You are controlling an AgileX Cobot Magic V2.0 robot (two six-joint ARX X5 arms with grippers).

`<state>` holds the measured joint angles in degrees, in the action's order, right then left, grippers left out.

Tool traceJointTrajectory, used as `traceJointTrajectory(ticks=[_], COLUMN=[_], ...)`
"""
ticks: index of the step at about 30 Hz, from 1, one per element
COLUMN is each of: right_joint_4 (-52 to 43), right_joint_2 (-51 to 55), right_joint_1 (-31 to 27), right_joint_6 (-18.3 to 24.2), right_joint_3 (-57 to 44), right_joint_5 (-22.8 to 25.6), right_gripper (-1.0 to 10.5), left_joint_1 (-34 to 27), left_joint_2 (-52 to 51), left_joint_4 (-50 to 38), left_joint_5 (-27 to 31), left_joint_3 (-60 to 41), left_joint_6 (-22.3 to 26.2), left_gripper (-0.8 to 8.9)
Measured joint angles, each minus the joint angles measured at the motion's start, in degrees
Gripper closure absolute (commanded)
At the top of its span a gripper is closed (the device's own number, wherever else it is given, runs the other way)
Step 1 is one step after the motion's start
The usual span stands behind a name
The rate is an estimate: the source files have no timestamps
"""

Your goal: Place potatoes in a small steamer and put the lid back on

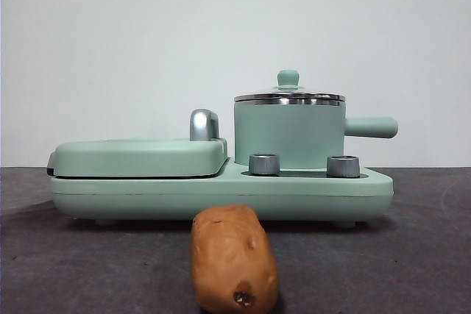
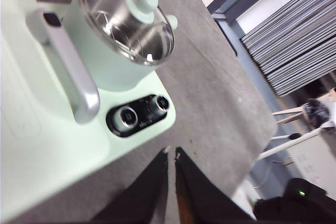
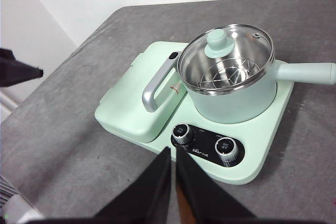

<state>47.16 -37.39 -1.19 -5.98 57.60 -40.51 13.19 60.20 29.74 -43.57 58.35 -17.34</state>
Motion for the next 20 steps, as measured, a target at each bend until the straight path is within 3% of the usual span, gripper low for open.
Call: traceJointTrajectory(ticks=[2,6,8,14,20], right_joint_4=[0.2,1.9,2.6,3.3,3.3], right_joint_2=[0.0,0.0,0.0,0.0,0.0], right_joint_1=[0.0,0.0,0.0,0.0,0.0], right_joint_6=[0.0,0.1,0.2,0.2,-0.3], right_joint_3=[0.0,0.0,0.0,0.0,0.0], right_joint_5=[0.0,0.0,0.0,0.0,0.1], right_gripper=[9.3,9.3,9.1,4.8,4.4], left_joint_1=[1.4,3.9,5.2,9.2,13.7], left_joint_2=[1.4,4.1,5.4,8.9,13.1], left_joint_4=[0.0,0.2,1.7,6.5,7.3], left_joint_5=[1.4,3.7,5.9,11.2,15.3], left_joint_3=[1.9,6.0,7.9,13.2,17.7], left_joint_6=[0.3,0.9,1.6,5.2,7.5], left_gripper=[7.02,4.48,3.92,3.67,3.45])
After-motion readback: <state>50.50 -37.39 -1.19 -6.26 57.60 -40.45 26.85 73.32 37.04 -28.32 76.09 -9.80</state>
